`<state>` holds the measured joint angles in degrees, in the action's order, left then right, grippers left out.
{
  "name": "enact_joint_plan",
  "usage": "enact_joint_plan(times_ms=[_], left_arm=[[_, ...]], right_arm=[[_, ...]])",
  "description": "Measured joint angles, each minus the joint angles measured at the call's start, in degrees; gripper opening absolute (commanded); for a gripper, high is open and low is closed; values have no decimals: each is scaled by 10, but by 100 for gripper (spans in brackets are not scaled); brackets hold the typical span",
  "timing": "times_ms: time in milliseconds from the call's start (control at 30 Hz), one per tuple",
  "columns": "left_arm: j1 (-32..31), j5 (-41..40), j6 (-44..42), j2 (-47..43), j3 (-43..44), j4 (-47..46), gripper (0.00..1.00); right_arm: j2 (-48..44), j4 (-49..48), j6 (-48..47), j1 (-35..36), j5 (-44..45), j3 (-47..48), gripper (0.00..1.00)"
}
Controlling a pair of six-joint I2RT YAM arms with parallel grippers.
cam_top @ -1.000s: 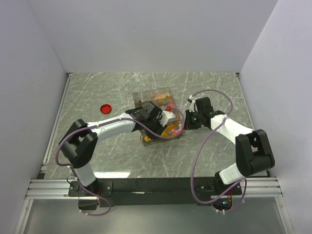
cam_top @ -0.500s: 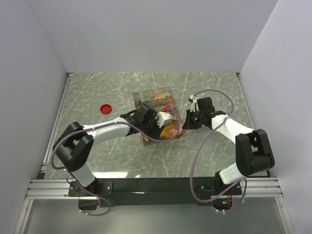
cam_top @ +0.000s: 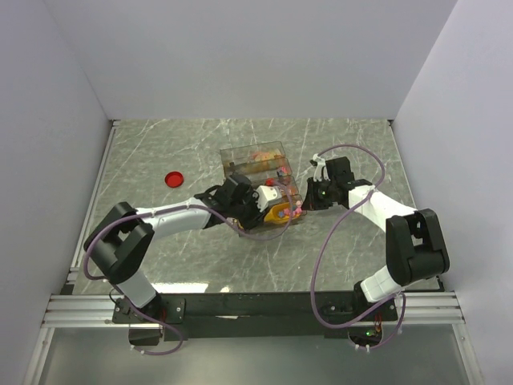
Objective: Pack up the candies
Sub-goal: Scoop the fake candies from the storage box.
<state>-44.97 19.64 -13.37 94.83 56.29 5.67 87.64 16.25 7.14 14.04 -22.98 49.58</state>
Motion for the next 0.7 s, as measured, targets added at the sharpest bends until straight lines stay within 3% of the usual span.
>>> enact_joint_plan(times_ms=[233, 533, 700], left_arm=[[15, 27, 6, -28, -75, -118, 1], [28, 54, 38, -36, -122, -200, 1], [33, 54, 62, -28, -104, -178, 1]], right_arm=[[0, 0, -6, -1, -1, 0, 0], [0, 0, -12, -2, -5, 0, 0], [0, 0, -12, -2, -4, 0, 0]])
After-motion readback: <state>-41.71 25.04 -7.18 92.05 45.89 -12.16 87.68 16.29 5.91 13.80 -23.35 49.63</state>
